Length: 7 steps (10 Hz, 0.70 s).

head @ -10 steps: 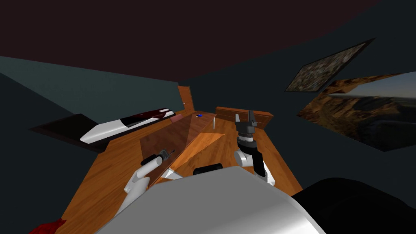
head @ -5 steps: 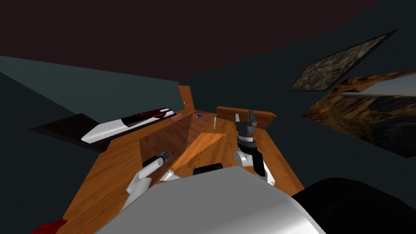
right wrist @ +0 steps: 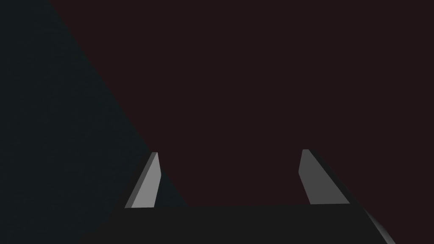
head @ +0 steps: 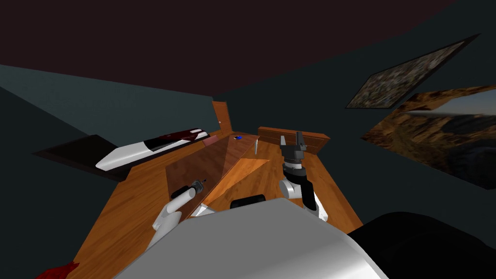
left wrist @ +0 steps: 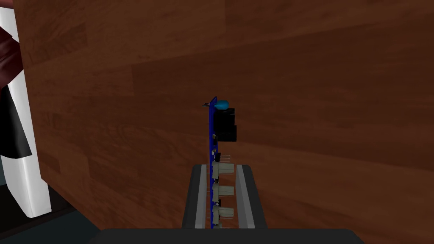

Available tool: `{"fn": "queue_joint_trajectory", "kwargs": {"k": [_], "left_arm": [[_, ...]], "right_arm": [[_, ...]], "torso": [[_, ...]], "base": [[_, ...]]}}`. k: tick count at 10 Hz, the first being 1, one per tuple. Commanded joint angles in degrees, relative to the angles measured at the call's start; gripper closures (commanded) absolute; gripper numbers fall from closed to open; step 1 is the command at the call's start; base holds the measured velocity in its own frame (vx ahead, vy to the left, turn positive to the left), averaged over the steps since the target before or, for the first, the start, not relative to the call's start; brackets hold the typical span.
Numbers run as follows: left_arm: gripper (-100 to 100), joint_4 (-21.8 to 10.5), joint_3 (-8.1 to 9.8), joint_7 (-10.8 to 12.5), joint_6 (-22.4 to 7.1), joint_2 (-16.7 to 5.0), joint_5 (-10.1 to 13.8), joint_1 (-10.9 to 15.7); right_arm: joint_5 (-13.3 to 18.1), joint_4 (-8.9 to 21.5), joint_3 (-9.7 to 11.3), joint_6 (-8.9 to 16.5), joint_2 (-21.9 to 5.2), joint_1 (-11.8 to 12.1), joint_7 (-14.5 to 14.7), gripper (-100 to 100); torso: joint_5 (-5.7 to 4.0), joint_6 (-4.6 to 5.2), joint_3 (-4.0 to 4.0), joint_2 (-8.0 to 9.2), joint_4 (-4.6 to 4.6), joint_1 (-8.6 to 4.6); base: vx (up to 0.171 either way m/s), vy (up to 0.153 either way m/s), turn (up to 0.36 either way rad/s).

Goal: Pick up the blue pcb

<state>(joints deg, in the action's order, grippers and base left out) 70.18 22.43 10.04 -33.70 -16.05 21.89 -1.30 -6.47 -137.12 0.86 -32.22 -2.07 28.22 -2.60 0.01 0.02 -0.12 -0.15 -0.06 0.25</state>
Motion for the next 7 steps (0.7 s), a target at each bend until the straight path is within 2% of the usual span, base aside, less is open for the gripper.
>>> {"fn": "queue_joint_trajectory", "kwargs": {"k": [1,2,3,4,5,6,7], "left_arm": [[100,0.0,0.0,0.0,0.0,0.0,0.0,0.0],[100,0.0,0.0,0.0,0.0,0.0,0.0,0.0],[0,0.0,0.0,0.0,0.0,0.0,0.0,0.0],[100,1.4,0.32,0.0,-1.7,-0.6,0.6,-0.5],[100,2.0,0.45,0.0,-2.4,-0.8,0.7,-0.6],[100,1.5,0.35,0.0,-1.7,-0.7,0.6,-0.4],[0,1.6,0.38,0.0,-1.9,-0.7,0.6,-0.5]], "right_arm": [[0.0,0.0,0.0,0.0,0.0,0.0,0.0,0],[0.0,0.0,0.0,0.0,0.0,0.0,0.0,0],[0.0,0.0,0.0,0.0,0.0,0.0,0.0,0],[0.0,0.0,0.0,0.0,0.0,0.0,0.0,0],[0.0,0.0,0.0,0.0,0.0,0.0,0.0,0],[0.0,0.0,0.0,0.0,0.0,0.0,0.0,0],[0.0,0.0,0.0,0.0,0.0,0.0,0.0,0]], "torso": [[0.0,0.0,0.0,0.0,0.0,0.0],[-0.01,0.0,0.0,0.0,0.0,-0.01],[-0.01,0.0,0.0,0.01,0.0,-0.01],[-0.01,0.0,0.0,0.01,0.0,-0.01],[-0.04,-0.01,0.05,0.1,0.02,-0.11],[-0.05,-0.02,0.11,0.21,0.03,-0.19],[-0.04,0.0,0.09,0.15,0.03,-0.13]], "base": [[0.0,0.0,0.0],[0.0,0.0,0.0],[0.0,0.0,0.0],[-0.027,-0.031,-0.01],[-0.055,-0.049,0.0],[-0.027,-0.021,0.006],[0.0,0.0,0.0]]}}
